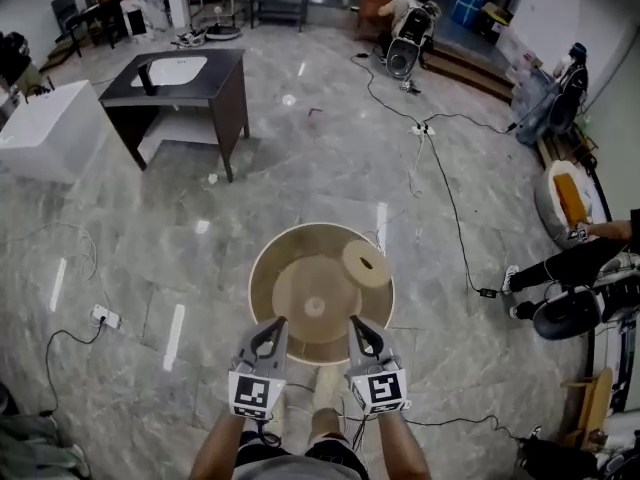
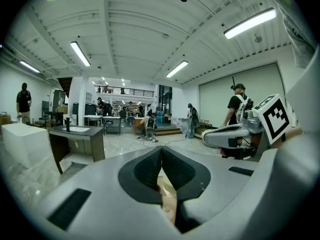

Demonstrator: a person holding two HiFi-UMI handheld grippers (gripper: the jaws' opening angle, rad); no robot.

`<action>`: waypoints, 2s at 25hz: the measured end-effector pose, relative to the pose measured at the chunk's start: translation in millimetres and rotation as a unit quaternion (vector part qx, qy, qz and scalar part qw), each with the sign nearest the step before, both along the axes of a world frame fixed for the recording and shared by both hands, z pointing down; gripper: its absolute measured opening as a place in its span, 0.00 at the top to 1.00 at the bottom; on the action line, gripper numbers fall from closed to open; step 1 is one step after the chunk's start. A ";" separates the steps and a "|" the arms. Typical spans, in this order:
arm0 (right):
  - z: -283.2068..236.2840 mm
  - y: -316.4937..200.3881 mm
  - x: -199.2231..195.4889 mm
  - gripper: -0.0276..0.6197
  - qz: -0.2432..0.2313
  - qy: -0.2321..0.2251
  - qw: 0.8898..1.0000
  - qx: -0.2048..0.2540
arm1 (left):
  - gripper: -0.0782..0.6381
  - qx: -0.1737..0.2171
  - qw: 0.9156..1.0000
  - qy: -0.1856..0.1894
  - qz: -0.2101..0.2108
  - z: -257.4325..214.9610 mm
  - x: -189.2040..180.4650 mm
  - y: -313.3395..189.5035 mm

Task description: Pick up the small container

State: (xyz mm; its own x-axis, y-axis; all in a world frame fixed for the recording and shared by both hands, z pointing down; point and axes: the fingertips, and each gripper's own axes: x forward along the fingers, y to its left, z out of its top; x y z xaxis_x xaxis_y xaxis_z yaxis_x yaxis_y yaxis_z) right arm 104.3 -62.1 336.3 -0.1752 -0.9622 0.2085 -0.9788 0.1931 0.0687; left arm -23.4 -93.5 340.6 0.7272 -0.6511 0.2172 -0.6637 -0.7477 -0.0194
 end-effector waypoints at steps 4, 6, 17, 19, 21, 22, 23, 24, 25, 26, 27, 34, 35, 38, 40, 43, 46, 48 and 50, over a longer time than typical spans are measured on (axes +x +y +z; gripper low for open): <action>44.3 -40.6 15.5 0.95 -0.038 -0.009 0.999 -0.012 | 0.87 -0.023 0.999 0.002 -0.033 39.8 28.1 -31.0; 70.2 -55.9 23.2 0.95 -0.055 -0.014 0.998 -0.020 | 0.87 -0.021 0.999 -0.006 -0.038 66.6 41.3 -43.0; 238.2 -109.8 32.4 0.95 -0.096 -0.029 0.992 -0.077 | 0.87 -0.066 0.995 -0.019 -0.066 226.4 61.1 -90.4; 266.6 -108.8 22.5 0.95 -0.102 -0.024 0.991 -0.089 | 0.87 -0.076 0.995 -0.021 -0.067 255.7 53.1 -88.3; 292.1 -108.4 15.3 0.95 -0.105 -0.025 0.989 -0.098 | 0.87 -0.097 0.992 -0.017 -0.078 281.8 48.8 -86.7; 303.9 -109.6 13.5 0.95 -0.108 -0.026 0.989 -0.100 | 0.87 -0.114 0.990 -0.010 -0.089 293.2 48.7 -87.2; 315.9 -111.4 12.8 0.95 -0.111 -0.026 0.988 -0.100 | 0.87 -0.126 0.987 -0.003 -0.097 304.3 49.4 -88.8; 328.4 -113.3 12.5 0.95 -0.115 -0.025 0.988 -0.099 | 0.87 -0.133 0.986 0.001 -0.102 315.7 50.3 -90.9; 341.7 -114.5 11.9 0.95 -0.118 -0.024 0.987 -0.103 | 0.87 -0.137 0.985 0.002 -0.104 327.5 50.7 -93.1; 355.3 -115.1 10.9 0.95 -0.121 -0.023 0.986 -0.108 | 0.87 -0.139 0.985 0.002 -0.106 339.5 50.6 -95.0; 368.6 -115.2 10.0 0.95 -0.124 -0.022 0.986 -0.113 | 0.87 -0.140 0.984 0.000 -0.107 351.3 50.1 -96.3; 434.4 -119.9 4.7 0.95 -0.132 -0.022 0.983 -0.128 | 0.87 -0.163 0.980 -0.003 -0.116 412.2 43.7 -94.0; 438.5 -121.4 3.2 0.95 -0.134 -0.021 0.983 -0.126 | 0.87 -0.167 0.979 -0.002 -0.119 417.3 41.7 -93.7; 454.2 -125.2 -1.2 0.95 -0.144 -0.018 0.981 -0.131 | 0.87 -0.175 0.976 -0.006 -0.127 430.7 35.9 -95.0; 466.0 -128.9 -4.5 0.81 -0.151 -0.021 0.978 -0.139 | 0.87 -0.176 0.976 -0.008 -0.129 437.4 33.6 -97.1; 479.8 -136.9 -9.3 0.75 -0.156 -0.011 0.978 -0.139 | 0.87 -0.178 0.975 -0.008 -0.133 447.4 29.5 -100.5; 495.5 -142.8 -12.3 0.65 -0.162 -0.006 0.977 -0.141 | 0.87 -0.180 0.974 -0.007 -0.138 458.3 27.7 -103.3; 506.9 -145.3 -12.5 0.63 -0.166 -0.003 0.975 -0.146 | 0.87 -0.183 0.973 -0.007 -0.143 465.7 28.7 -105.6; 518.6 -148.5 -13.5 0.62 -0.170 0.000 0.974 -0.150 | 0.87 -0.186 0.972 -0.007 -0.145 472.6 29.3 -109.6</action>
State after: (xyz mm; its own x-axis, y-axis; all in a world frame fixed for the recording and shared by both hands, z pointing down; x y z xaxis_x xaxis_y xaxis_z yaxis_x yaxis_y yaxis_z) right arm 90.8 -210.6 854.9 -0.4726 -0.7447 0.4712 -0.8551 0.5169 -0.0406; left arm 5.8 -203.1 813.3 0.5193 -0.7033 0.4856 -0.8497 -0.4857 0.2052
